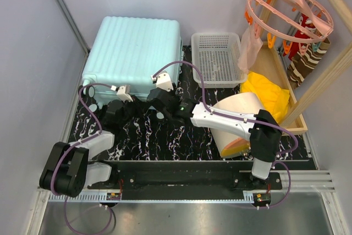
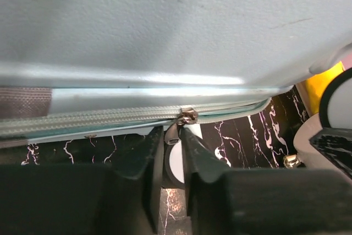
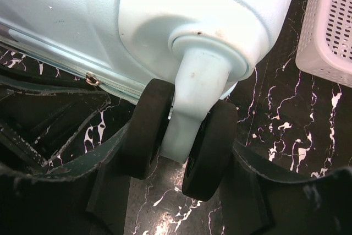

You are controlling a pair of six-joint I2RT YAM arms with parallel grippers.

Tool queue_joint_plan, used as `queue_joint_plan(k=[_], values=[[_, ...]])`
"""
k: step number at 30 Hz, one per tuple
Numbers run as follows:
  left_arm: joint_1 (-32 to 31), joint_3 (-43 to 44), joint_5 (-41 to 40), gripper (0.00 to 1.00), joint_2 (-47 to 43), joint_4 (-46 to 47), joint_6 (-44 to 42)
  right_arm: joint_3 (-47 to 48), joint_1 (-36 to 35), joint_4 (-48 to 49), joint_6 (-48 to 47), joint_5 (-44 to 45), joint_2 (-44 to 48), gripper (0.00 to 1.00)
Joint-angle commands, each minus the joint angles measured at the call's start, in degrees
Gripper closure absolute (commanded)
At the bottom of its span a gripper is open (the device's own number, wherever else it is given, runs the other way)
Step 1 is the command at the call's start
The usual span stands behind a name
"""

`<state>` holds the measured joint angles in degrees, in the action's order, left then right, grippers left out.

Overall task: Open, take out, and arrange the luggage
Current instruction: Unzip the luggage at the center of the board.

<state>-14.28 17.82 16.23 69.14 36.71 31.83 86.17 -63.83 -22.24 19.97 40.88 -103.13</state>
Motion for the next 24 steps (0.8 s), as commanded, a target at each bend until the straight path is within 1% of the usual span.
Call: queue_joint_plan(k=[1, 3, 6, 7, 10, 14, 17, 24], values=[[-0.4, 3.4, -2.5, 0.88, 0.6, 3.4, -1.1, 0.7, -0.4, 2.6, -1.9, -0.5, 5.9, 1.00], [-0.4, 3.2, -3.2, 0.91, 0.4, 3.5, -1.0, 0.3, -0.4, 2.6, -1.9, -0.5, 6.2, 1.00], [-0.3, 3.1, -4.5, 1.00, -0.1, 2.7, -1.2, 0.0, -0.5, 2.8, -2.0, -0.2, 6.3, 1.00], [-0.3, 3.0, -5.1, 1.00, -0.5, 2.2, -1.2, -0.1, -0.4, 2.7, -1.9, 0.1, 6.3, 1.00], [0.4, 1.7, -10.2, 1.00, -2.7, -0.8, -0.7, -0.5, -0.5, 2.6, -2.0, 0.9, 6.5, 1.00], [5.2, -0.4, -9.9, 1.00, -6.4, -1.3, 1.7, -1.5, -0.4, 2.7, -2.3, 1.9, 8.0, 1.00], [7.8, -0.9, -9.8, 1.00, -7.6, -3.4, 1.8, -2.0, -0.5, 2.7, -2.4, 2.7, 8.3, 1.00], [11.6, -2.0, -11.9, 1.00, -11.7, -6.1, 1.8, -2.4, -0.5, 2.7, -2.4, 3.0, 8.7, 1.00]])
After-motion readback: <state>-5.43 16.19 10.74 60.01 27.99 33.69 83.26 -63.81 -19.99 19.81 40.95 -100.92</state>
